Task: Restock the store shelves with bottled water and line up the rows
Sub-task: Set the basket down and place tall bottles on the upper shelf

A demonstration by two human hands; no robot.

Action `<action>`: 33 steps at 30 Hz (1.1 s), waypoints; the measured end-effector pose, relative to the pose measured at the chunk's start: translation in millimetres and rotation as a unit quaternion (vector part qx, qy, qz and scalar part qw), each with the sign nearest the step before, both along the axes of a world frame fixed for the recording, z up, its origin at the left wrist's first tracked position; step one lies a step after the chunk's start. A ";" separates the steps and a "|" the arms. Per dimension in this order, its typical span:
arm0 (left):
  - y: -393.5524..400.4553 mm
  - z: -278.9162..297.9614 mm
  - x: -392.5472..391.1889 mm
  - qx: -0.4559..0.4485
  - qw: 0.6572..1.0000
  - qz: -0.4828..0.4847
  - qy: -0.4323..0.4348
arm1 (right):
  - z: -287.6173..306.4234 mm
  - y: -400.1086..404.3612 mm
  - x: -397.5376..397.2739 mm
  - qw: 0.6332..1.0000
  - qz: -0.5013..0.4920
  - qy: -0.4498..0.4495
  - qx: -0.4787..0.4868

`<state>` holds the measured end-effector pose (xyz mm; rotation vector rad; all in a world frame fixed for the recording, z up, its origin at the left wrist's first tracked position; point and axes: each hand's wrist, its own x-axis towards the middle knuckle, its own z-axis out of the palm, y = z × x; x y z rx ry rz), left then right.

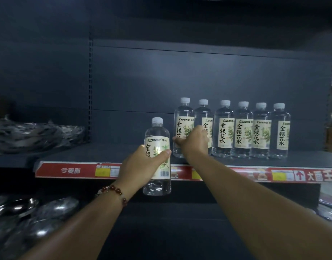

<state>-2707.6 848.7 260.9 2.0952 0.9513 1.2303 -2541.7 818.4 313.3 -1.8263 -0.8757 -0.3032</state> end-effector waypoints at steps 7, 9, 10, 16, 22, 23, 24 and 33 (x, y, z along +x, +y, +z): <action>-1.6 1.1 0.2 -0.009 1.000 0.002 -0.005 | -3.6 12.8 1.5 1.000 -0.023 -0.021 -0.005; -3.2 2.3 -0.5 -0.013 1.000 0.000 -0.003 | -3.2 9.8 3.7 0.999 -0.013 -0.030 -0.014; -3.4 2.6 -0.7 -0.016 1.000 -0.002 -0.004 | -3.9 7.3 5.3 0.999 -0.002 -0.037 -0.024; -2.1 4.9 -1.9 -0.026 0.999 -0.020 0.000 | -18.2 -43.0 21.0 0.972 0.084 -0.183 -0.122; -7.9 9.8 0.2 -0.025 1.000 -0.010 0.010 | -46.0 -97.7 48.7 0.899 0.091 -0.348 -0.248; -8.7 10.4 0.6 -0.028 1.000 -0.007 0.007 | -51.7 -99.5 52.8 0.897 0.089 -0.351 -0.254; -9.6 11.1 1.7 -0.028 1.000 -0.003 0.007 | -56.7 -100.2 56.1 0.897 0.088 -0.353 -0.251; -18.7 30.3 10.9 -0.019 0.997 0.020 0.069 | -67.7 -96.4 57.4 0.906 0.080 -0.350 -0.223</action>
